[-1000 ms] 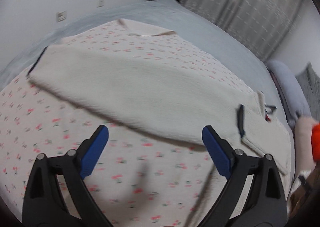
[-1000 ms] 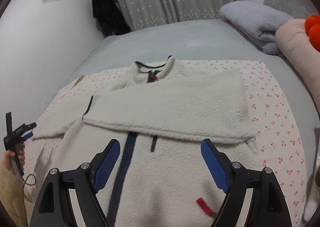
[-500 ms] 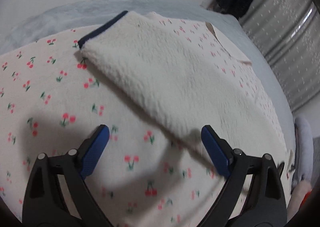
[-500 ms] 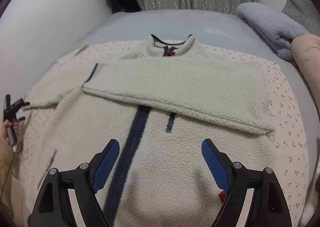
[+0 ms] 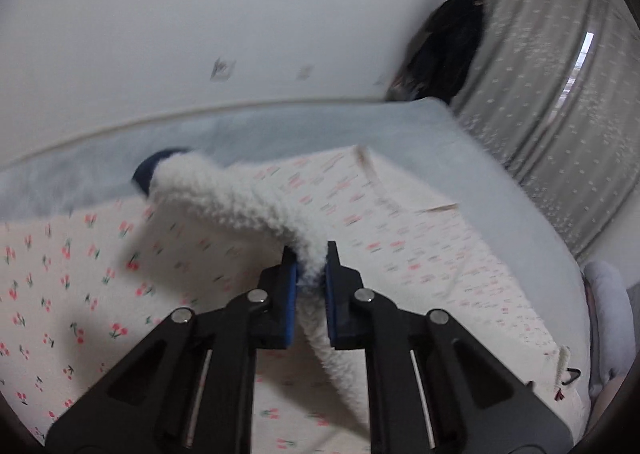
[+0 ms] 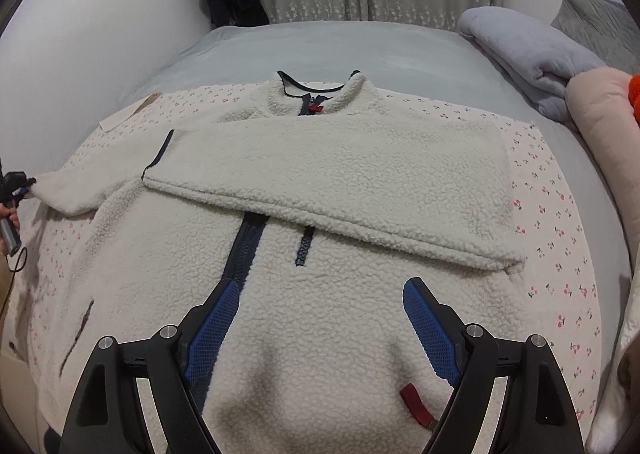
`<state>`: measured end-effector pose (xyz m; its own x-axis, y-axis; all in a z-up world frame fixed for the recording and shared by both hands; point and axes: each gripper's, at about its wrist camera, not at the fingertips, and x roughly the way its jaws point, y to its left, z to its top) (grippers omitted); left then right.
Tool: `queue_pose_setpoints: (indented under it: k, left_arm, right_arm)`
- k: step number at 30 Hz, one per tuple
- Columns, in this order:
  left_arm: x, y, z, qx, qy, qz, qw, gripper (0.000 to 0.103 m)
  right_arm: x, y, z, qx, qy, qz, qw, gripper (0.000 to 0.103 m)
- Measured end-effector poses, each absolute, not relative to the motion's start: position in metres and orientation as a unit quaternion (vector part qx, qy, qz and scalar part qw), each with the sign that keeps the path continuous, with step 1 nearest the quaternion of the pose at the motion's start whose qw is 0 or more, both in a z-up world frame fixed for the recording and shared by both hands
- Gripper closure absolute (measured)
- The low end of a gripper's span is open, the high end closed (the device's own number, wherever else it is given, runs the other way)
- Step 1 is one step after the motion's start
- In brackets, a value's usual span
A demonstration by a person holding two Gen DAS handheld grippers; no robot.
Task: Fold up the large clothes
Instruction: 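Grasp the other sleeve cuff with the left tool and fold it across the jacket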
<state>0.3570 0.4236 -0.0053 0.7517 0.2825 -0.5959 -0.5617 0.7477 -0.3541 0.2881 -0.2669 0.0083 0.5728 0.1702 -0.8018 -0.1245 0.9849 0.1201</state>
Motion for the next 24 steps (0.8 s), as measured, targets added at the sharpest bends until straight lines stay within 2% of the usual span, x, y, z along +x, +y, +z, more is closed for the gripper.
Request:
queue_pose_setpoints:
  k: [8, 12, 18, 24]
  left_arm:
    - [0.380, 0.283, 0.121, -0.197, 0.190, 0.086, 0.958, 0.091]
    - [0.393, 0.191, 0.156, -0.165, 0.176, 0.003, 0.970, 0.091]
    - [0.408, 0.057, 0.158, -0.118, 0.200, -0.102, 0.967, 0.091]
    - [0.404, -0.051, 0.106, -0.090, 0.258, -0.176, 0.946, 0.091]
  right_arm:
    - [0.289, -0.300, 0.010, 0.109, 0.432, 0.080, 0.892, 0.017]
    - [0.289, -0.318, 0.015, 0.131, 0.421, 0.066, 0.895, 0.017]
    - [0.281, -0.350, 0.030, 0.186, 0.392, 0.075, 0.898, 0.017]
    - [0.278, -0.371, 0.030, 0.215, 0.379, 0.073, 0.897, 0.016]
